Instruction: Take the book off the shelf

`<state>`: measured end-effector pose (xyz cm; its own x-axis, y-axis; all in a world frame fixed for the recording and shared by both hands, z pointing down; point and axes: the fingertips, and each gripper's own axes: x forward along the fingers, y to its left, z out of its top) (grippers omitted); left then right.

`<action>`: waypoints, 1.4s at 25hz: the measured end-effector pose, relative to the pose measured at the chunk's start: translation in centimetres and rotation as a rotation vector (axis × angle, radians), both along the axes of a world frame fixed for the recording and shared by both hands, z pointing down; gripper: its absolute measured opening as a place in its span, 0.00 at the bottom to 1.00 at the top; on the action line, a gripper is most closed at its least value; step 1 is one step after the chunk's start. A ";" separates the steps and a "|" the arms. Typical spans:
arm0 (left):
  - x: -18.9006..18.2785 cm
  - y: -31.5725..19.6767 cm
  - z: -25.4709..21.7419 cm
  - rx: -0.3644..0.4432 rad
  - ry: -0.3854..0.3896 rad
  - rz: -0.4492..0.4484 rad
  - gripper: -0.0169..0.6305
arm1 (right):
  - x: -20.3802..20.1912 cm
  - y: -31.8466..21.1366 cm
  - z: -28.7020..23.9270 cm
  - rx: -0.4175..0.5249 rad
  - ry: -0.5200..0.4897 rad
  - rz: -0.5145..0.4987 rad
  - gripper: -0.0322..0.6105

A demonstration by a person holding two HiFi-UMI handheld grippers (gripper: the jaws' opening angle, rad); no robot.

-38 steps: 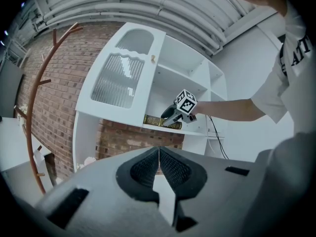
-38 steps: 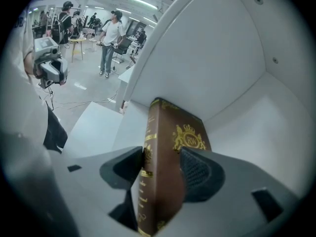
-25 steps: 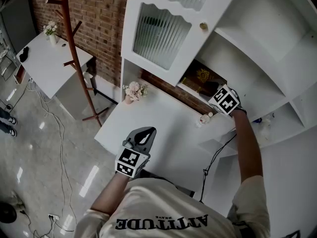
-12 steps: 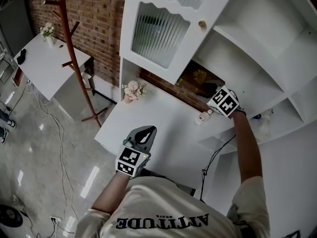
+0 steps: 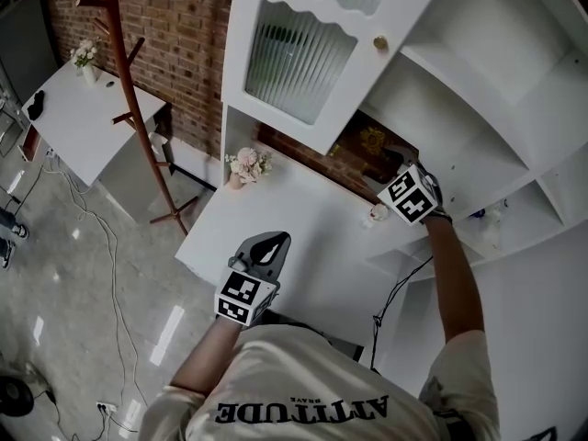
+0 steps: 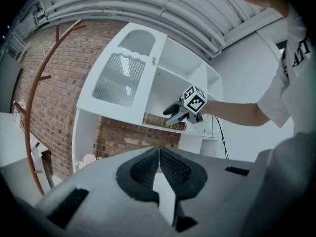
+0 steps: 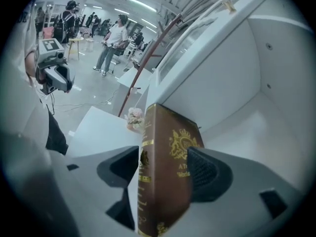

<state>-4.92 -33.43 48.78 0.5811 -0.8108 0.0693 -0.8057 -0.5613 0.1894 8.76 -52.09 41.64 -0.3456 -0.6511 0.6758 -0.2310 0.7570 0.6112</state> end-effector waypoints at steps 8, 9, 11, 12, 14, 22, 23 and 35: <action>-0.4 0.0 0.1 -0.007 0.000 -0.003 0.07 | 0.0 -1.7 2.5 0.123 0.142 0.083 0.52; -0.6 0.0 0.1 -0.011 0.002 -0.009 0.07 | 0.1 -1.8 2.7 0.140 0.156 0.091 0.52; -0.7 0.2 0.2 -0.015 0.005 -0.013 0.07 | 0.3 -2.2 3.0 0.189 0.198 0.099 0.52; -0.6 0.3 0.3 -0.016 0.005 -0.012 0.07 | 0.4 -2.4 3.2 0.222 0.227 0.099 0.52; -0.6 0.4 0.4 -0.019 0.007 -0.011 0.07 | 0.7 -2.7 3.7 0.297 0.294 0.097 0.52; -0.6 0.8 0.5 -0.018 0.010 -0.007 0.07 | 0.8 -1.9 3.7 0.446 0.328 0.092 0.52; -0.5 0.9 0.4 -0.016 0.011 -0.003 0.07 | 0.8 -1.9 3.5 0.467 0.325 0.091 0.52; -1.1 2.0 0.1 -0.008 0.015 -0.003 0.07 | 0.4 0.8 2.0 0.583 0.253 0.082 0.47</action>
